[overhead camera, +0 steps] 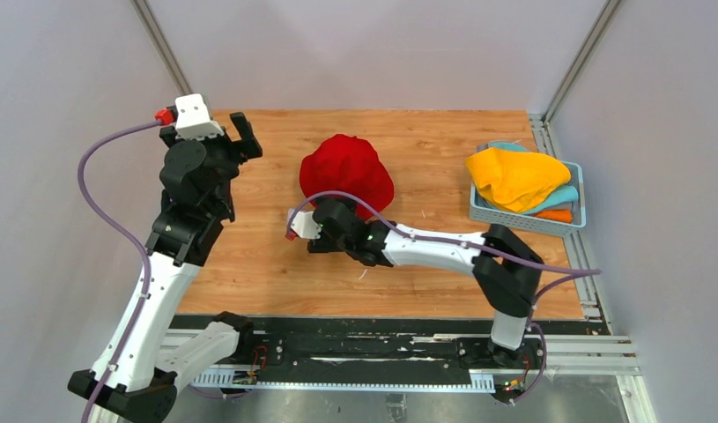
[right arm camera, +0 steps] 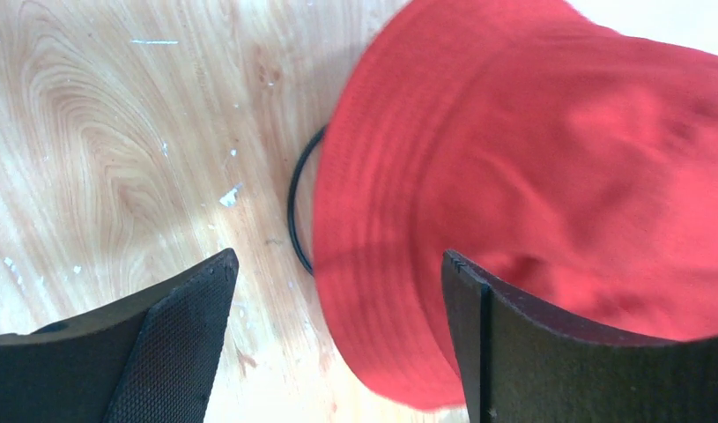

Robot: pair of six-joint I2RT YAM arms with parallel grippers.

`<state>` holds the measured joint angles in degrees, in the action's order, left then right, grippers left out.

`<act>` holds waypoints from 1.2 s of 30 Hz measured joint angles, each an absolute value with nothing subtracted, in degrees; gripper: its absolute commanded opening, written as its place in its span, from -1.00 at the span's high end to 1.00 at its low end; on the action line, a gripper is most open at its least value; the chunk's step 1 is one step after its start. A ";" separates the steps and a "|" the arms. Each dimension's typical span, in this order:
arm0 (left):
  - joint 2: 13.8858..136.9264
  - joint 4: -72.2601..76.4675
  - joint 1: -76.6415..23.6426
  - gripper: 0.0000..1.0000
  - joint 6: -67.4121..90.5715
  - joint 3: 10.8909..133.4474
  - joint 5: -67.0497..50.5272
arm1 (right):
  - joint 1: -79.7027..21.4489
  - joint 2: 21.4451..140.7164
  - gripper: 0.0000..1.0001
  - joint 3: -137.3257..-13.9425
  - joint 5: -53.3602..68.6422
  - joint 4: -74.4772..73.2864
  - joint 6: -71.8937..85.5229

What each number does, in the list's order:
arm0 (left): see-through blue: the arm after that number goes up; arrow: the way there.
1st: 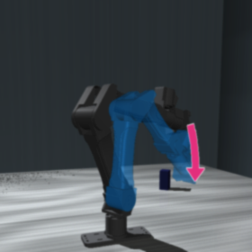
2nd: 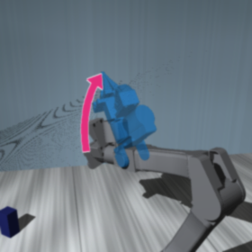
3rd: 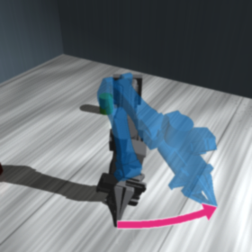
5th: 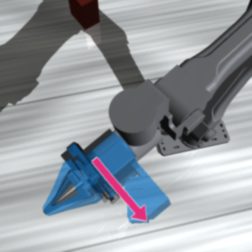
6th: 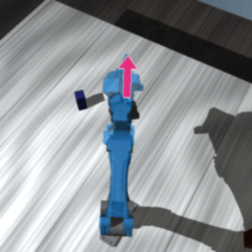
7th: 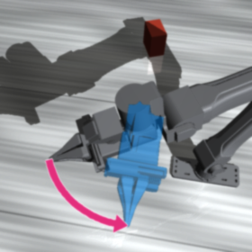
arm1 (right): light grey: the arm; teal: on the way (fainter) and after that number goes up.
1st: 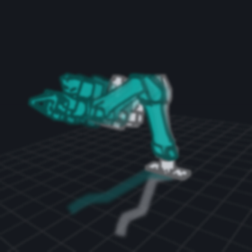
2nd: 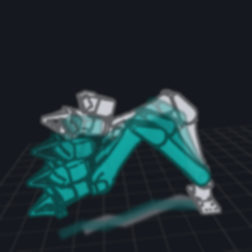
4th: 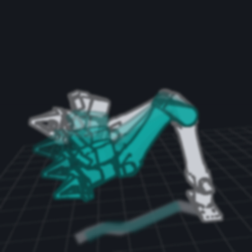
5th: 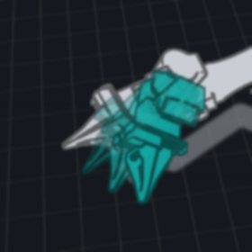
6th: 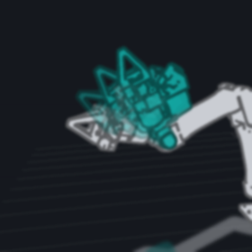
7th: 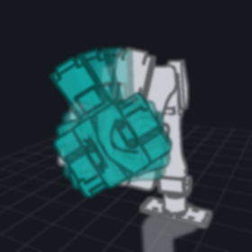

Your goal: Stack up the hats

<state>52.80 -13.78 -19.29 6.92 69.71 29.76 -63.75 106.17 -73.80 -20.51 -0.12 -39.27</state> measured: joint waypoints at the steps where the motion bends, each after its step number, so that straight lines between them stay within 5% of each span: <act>1: 52.88 -13.78 -19.29 -0.96 7.03 69.71 29.76 | -63.81 104.31 -0.68 -73.34 -20.32 -0.78 -38.85; 12: 55.33 -13.37 -19.29 -0.96 9.04 70.28 29.06 | -62.22 84.75 -0.70 -79.85 -28.34 -7.16 -29.87; 23: 62.17 -10.35 -19.25 -0.99 10.81 72.12 21.30 | -34.24 82.78 -0.48 -89.43 -35.90 -21.80 -6.09; 36: 70.08 -5.08 -19.25 -0.96 10.22 76.09 3.66 | -14.63 88.51 -0.40 -91.13 -24.32 -31.86 9.50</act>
<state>70.08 -5.08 -19.25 10.22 76.09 3.66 -14.63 88.51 -91.13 -24.32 -31.86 9.50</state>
